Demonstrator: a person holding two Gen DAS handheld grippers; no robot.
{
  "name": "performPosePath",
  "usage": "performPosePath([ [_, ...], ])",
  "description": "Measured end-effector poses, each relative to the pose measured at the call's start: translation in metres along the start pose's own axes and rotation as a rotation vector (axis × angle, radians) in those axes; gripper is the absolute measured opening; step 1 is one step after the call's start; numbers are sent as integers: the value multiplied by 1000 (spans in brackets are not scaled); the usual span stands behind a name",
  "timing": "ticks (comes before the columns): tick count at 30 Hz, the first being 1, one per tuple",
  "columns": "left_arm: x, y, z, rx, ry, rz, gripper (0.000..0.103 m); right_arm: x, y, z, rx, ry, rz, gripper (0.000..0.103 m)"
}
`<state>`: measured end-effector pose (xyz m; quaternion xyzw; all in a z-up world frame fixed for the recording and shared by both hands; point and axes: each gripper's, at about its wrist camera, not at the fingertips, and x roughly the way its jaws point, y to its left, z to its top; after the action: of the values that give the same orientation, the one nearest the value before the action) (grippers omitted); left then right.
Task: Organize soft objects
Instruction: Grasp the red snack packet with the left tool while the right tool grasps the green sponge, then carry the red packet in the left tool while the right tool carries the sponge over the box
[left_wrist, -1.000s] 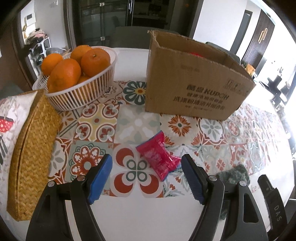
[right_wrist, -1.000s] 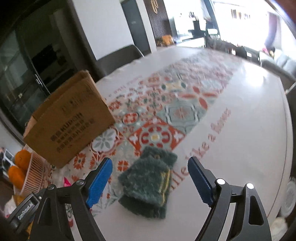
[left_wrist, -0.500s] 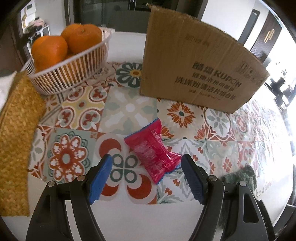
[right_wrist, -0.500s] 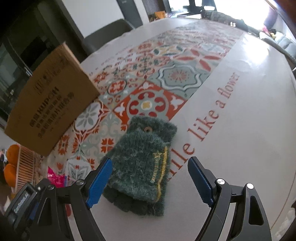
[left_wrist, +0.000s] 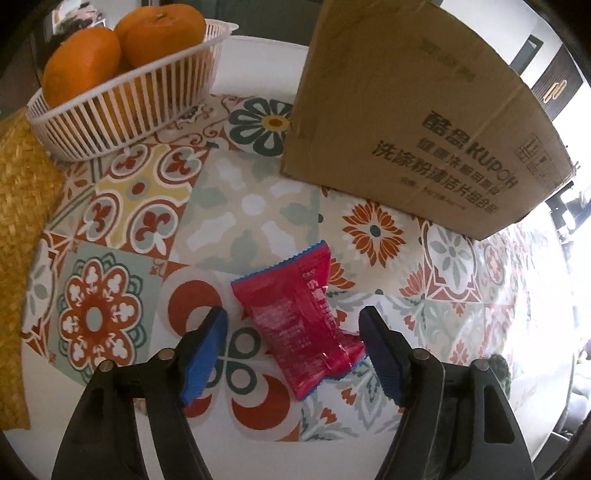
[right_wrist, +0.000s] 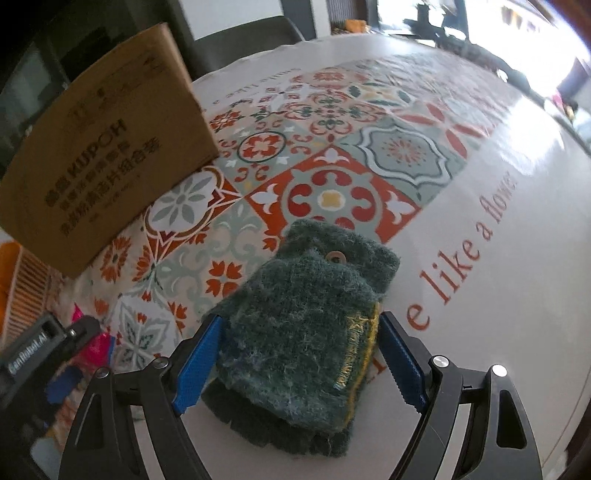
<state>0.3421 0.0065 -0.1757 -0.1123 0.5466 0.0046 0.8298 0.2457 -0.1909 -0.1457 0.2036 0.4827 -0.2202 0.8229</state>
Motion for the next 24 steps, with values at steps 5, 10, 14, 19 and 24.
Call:
performPosePath([
  [5,2,-2,0,31,-9,2,51,-1,-3,2,-11,-23,18,74],
  [10,0,-6,-5,73,-14,-18,45,-2,-7,5,-25,-33,75,55],
  [14,-5,-11,-12,131,-24,-24,41,-3,-11,6,-54,-33,146,42],
  [19,-12,-16,-22,166,-29,-49,40,-8,-14,6,-68,-29,209,32],
  [24,-25,-18,-34,192,-56,-70,40,-14,-22,5,-78,-33,236,29],
])
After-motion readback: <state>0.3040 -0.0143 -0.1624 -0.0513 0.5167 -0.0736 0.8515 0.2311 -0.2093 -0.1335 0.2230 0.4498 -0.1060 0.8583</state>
